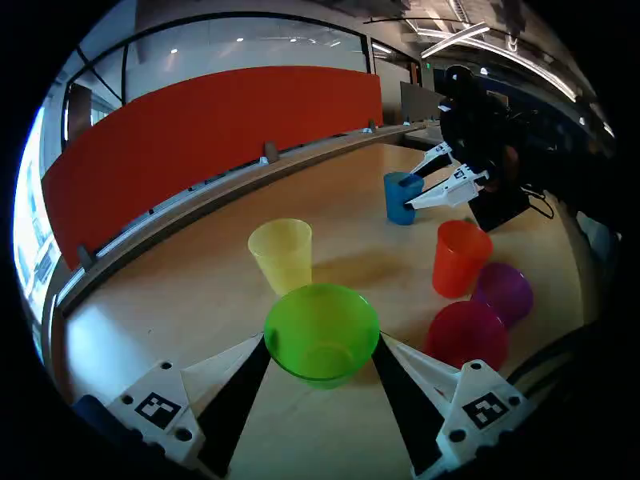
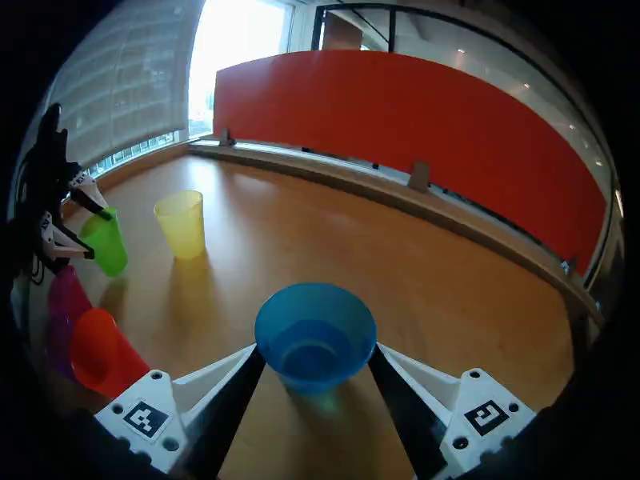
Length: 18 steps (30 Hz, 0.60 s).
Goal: Pour water
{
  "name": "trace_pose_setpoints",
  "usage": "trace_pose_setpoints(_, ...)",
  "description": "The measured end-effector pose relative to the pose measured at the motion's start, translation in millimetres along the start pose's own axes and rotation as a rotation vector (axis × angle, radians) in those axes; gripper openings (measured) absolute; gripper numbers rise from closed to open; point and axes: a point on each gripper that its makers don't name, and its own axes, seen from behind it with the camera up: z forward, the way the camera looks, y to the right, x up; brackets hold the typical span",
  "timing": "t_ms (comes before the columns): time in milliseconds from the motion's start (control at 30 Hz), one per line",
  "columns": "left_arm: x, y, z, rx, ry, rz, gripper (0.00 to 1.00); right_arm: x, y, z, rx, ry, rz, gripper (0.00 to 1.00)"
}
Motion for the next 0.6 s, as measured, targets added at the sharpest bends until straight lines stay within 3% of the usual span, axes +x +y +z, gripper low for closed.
trace_pose_setpoints(600,-1.9,-1.6,0.1,0.005,-0.003,0.002,0.86,5.2,-1.3,2.5,0.002,0.018,0.019,0.9)
